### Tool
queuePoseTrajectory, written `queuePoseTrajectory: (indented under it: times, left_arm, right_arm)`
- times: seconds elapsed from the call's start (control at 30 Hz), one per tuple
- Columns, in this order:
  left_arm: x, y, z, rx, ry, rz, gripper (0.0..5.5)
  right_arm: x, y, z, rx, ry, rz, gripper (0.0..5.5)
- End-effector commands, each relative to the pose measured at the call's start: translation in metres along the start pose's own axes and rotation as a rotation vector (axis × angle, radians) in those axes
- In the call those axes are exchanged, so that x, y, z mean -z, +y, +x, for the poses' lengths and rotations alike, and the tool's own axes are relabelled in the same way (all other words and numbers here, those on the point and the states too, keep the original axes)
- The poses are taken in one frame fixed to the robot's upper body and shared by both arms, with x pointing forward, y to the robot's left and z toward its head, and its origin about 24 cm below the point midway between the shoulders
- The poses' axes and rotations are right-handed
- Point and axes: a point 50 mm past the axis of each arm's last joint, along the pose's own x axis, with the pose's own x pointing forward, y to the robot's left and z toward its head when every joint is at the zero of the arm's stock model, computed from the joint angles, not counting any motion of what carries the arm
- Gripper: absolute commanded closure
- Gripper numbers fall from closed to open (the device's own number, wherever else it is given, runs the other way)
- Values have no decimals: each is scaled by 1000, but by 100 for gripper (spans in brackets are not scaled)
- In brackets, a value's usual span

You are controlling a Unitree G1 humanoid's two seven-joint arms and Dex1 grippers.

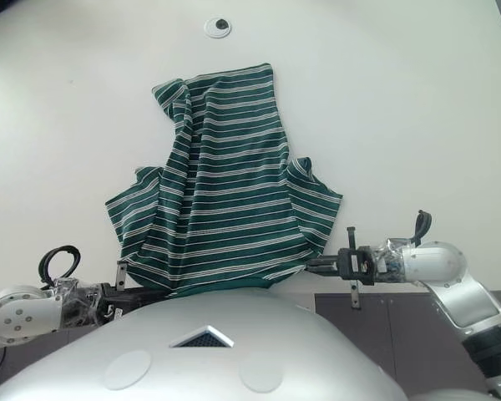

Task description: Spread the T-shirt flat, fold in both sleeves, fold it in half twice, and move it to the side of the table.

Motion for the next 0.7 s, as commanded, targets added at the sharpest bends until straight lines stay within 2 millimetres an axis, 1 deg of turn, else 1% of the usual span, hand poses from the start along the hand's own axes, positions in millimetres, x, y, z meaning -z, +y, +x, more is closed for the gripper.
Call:
queuePoseTrajectory:
  times: [0.03, 0.1, 0.13, 0.2, 0.23, 0.3, 0.37, 0.4, 0.47, 0.53, 0.57, 0.6, 0.63, 0.67, 0.7]
  left_arm:
    - [1, 9, -5, -40, 4, -22, 475]
    - [-1, 17, -12, -67, -18, -39, 439]
    - [-12, 22, -21, -68, -105, -73, 436]
    - [-26, 22, -39, 1, -203, -101, 436]
    - [-30, 22, -47, 34, -235, -105, 436]
    - [-33, 26, -57, 36, -284, -101, 436]
    - [-34, 51, -58, -114, -344, -76, 436]
    - [-30, 67, -56, -209, -350, -56, 436]
    - [-22, 90, -52, -343, -355, -75, 436]
    - [-7, 108, -46, -450, -296, -96, 436]
    - [12, 119, -41, -525, -188, -95, 436]
    - [36, 122, -35, -552, -50, -89, 436]
    - [52, 122, -30, -553, 44, -87, 436]
    - [65, 118, -26, -537, 114, -87, 436]
    - [74, 112, -23, -510, 156, -92, 436]
  right_arm:
    - [-8, -13, 0, 56, -18, 11, 504]
    - [-14, -15, -5, 47, -41, 5, 464]
    - [-18, -12, -13, 13, -53, 14, 453]
    - [-29, -12, -28, -25, -89, 14, 426]
    - [-33, -14, -36, -40, -100, 6, 426]
    - [-37, -22, -46, -43, -115, -9, 426]
    - [-34, -40, -53, 20, -136, -24, 426]
    - [-30, -46, -54, 43, -152, -19, 426]
    - [-23, -57, -51, 97, -166, -36, 426]
    - [-17, -74, -38, 208, -151, -94, 426]
    - [-15, -82, -30, 254, -118, -141, 426]
    - [-12, -88, -24, 277, -77, -180, 426]
    - [-11, -91, -21, 286, -48, -205, 426]
    - [-9, -93, -18, 294, -20, -223, 426]
    - [-7, -95, -17, 301, 11, -240, 426]
